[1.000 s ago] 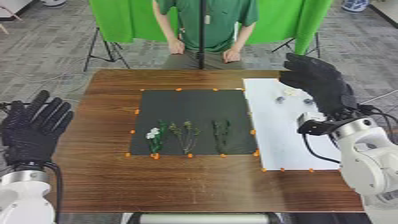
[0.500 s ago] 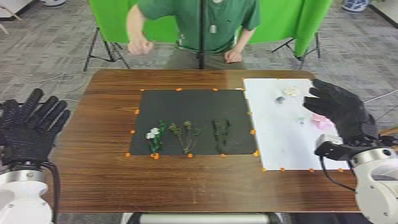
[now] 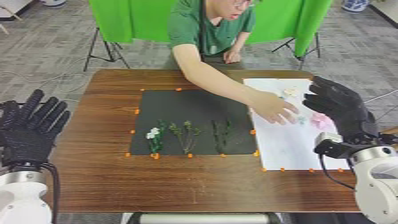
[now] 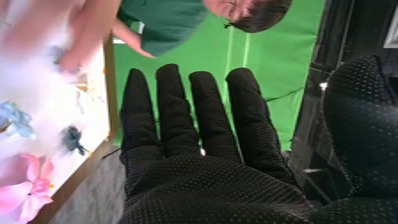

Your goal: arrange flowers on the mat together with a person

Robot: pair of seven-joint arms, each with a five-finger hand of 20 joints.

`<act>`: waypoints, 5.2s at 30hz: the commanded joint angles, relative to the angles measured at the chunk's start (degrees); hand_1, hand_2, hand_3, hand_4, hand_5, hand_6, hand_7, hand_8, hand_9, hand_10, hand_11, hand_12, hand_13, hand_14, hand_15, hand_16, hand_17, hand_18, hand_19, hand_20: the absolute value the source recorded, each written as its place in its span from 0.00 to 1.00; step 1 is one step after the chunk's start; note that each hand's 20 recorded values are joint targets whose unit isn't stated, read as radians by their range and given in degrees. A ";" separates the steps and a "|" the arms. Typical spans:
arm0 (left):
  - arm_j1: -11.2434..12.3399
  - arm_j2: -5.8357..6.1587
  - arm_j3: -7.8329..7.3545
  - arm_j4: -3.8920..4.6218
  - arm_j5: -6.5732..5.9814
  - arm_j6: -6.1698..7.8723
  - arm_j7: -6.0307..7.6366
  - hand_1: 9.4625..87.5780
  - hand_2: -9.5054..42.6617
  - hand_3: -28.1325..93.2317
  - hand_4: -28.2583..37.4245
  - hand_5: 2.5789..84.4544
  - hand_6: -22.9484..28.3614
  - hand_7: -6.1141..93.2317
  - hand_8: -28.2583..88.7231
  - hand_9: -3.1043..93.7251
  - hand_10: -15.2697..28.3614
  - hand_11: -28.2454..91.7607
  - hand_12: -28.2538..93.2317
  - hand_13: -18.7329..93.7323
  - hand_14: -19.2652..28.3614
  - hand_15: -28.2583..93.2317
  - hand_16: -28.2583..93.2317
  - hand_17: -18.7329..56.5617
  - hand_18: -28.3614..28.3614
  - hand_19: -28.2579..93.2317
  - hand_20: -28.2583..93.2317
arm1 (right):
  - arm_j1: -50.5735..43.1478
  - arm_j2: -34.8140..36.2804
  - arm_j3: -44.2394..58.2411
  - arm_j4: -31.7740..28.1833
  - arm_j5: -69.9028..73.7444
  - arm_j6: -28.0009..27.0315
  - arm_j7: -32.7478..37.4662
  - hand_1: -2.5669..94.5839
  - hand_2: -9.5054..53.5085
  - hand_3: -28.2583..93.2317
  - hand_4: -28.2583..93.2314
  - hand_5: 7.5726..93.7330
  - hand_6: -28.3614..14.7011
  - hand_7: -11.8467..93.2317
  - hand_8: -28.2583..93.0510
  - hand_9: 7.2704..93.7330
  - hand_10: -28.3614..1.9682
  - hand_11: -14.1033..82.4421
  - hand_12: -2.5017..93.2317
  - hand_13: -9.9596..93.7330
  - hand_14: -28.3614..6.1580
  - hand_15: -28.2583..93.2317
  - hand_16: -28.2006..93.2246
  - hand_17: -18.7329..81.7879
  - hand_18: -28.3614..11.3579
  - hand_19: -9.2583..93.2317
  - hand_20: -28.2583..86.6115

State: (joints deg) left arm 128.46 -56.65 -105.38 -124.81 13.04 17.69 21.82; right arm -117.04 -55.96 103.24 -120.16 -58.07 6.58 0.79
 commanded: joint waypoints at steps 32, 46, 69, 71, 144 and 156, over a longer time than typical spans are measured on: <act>0.15 0.08 0.52 0.23 0.86 -0.74 -0.98 0.18 0.47 0.80 0.00 0.45 0.61 0.17 0.16 0.42 0.74 0.42 0.31 0.41 0.74 0.52 0.17 0.19 0.79 0.54 0.32 | 5.83 -3.61 5.57 7.47 -1.71 -11.77 3.19 0.30 0.12 0.85 0.05 0.33 0.58 0.25 0.16 0.37 0.50 0.20 0.20 0.41 0.44 0.36 0.42 0.34 0.31 0.40 0.39; -5.86 3.25 5.99 1.21 -2.21 -6.64 -1.33 0.19 0.43 0.80 0.00 0.44 0.61 0.17 0.16 0.41 0.74 0.41 0.32 0.41 0.74 0.51 0.17 0.21 0.82 0.52 0.30 | 5.77 -3.45 5.50 7.47 -1.59 -11.63 3.11 0.30 0.12 0.85 0.06 0.33 0.58 0.25 0.15 0.37 0.50 0.20 0.20 0.41 0.43 0.36 0.42 0.34 0.31 0.40 0.39; -0.19 0.34 0.00 -0.59 -2.15 -4.09 0.63 0.19 0.45 0.80 0.00 0.45 0.61 0.17 0.16 0.41 0.74 0.41 0.32 0.41 0.74 0.50 0.18 0.21 0.80 0.52 0.30 | 5.43 -2.59 5.15 7.47 -0.99 -10.91 2.68 0.30 0.11 0.85 0.05 0.37 0.58 0.26 0.15 0.37 0.50 0.20 0.20 0.41 0.50 0.34 0.41 0.35 0.35 0.39 0.38; -0.27 0.27 0.17 -0.56 -2.11 -3.98 0.79 0.18 0.45 0.80 0.00 0.45 0.60 0.17 0.16 0.41 0.74 0.41 0.32 0.41 0.74 0.50 0.18 0.21 0.80 0.52 0.30 | 5.33 -2.32 5.04 7.47 -0.81 -10.69 2.55 0.31 0.11 0.85 0.05 0.37 0.58 0.26 0.15 0.37 0.50 0.20 0.20 0.41 0.51 0.33 0.41 0.35 0.36 0.39 0.38; -1.19 0.91 1.74 0.68 -1.66 -5.69 0.32 0.21 0.42 0.74 0.00 0.46 0.55 0.16 0.16 0.32 0.67 0.38 0.31 0.28 0.61 0.40 0.17 0.20 0.74 0.48 0.31 | 17.10 9.33 -21.74 13.72 -78.49 6.83 20.85 0.71 0.00 0.74 0.00 0.68 0.76 0.60 0.22 0.82 0.72 0.32 0.55 0.79 0.84 0.60 0.64 0.66 0.43 0.93 0.68; -0.57 1.05 1.79 0.30 -2.10 -4.69 1.39 0.40 0.57 0.30 0.12 0.39 0.59 0.10 0.17 0.22 0.59 0.31 0.26 0.22 0.49 0.28 0.17 0.15 0.59 0.33 0.29 | 43.74 0.61 -46.50 13.27 -80.54 5.65 11.71 0.70 0.00 0.75 0.00 0.68 0.77 0.60 0.23 0.81 0.72 0.32 0.55 0.79 0.85 0.60 0.65 0.66 0.44 0.93 0.68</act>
State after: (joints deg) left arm 127.25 -55.88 -104.65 -124.67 11.05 12.65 22.52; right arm -90.75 -47.50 68.35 -107.66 -137.24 13.94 16.85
